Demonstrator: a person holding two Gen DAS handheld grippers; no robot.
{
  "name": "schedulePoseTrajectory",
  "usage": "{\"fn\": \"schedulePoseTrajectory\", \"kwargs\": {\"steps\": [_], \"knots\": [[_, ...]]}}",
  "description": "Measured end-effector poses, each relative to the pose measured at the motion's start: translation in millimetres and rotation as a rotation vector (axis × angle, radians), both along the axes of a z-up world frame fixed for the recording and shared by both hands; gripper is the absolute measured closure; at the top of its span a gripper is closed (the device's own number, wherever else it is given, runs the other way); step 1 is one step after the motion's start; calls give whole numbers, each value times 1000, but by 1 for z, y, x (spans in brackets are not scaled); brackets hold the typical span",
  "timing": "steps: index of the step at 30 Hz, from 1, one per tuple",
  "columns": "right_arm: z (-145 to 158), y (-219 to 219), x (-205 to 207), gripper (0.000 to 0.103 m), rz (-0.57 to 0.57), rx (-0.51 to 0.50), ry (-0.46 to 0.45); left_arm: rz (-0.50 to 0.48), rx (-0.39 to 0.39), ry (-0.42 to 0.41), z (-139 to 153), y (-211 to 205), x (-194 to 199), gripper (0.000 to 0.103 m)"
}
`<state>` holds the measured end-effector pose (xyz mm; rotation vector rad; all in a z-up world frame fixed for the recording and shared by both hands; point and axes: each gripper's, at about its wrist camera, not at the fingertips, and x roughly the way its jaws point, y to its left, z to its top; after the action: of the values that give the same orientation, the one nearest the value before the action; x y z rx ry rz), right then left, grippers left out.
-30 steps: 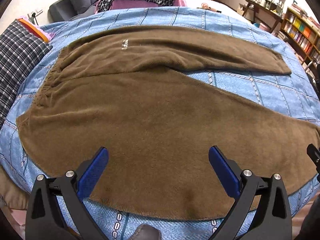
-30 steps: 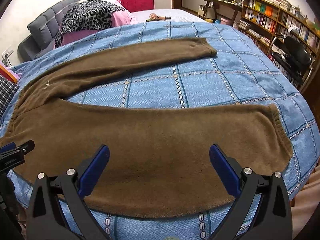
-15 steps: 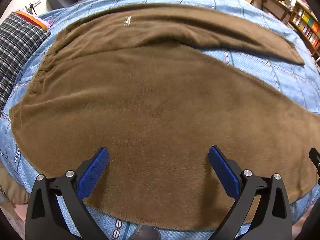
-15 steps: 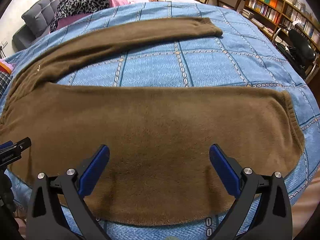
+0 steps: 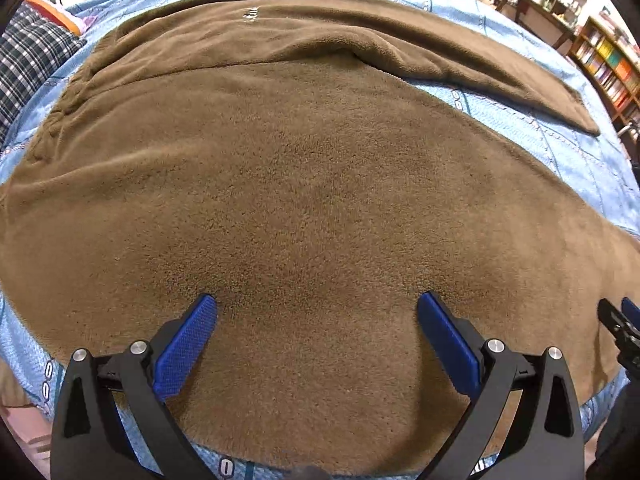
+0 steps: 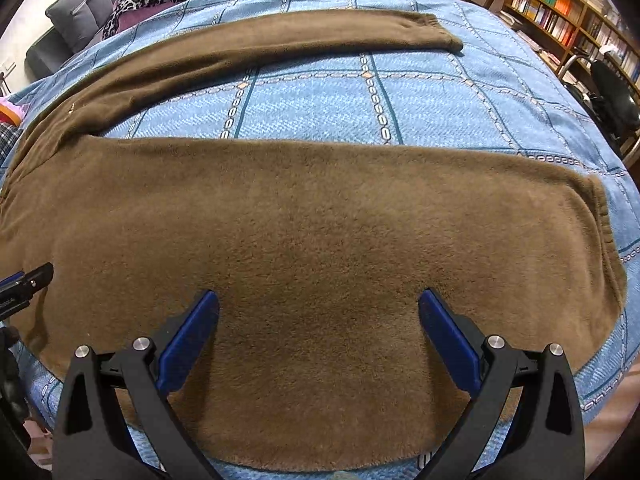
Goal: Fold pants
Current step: 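Lower the left gripper onto the waistband and close it on the fabric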
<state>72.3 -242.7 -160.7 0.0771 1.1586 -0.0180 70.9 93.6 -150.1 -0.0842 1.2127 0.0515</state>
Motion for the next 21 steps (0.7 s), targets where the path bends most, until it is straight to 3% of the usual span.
{"fn": "schedulePoseTrajectory", "kwargs": {"steps": [4,10,15,21], "knots": [[-5,-7,0,2,1,60,2,-14,-21,28,2,7,3,5],[0,-2,1,2,77,33,28,-6,-59,-14,23,23,10,5],[22,-3,7,2,70,79,-39,30,18,-82,44,47,24,5],[43,2,34,2,57,41,-128,95,103,-153,66,86,60,5]]}}
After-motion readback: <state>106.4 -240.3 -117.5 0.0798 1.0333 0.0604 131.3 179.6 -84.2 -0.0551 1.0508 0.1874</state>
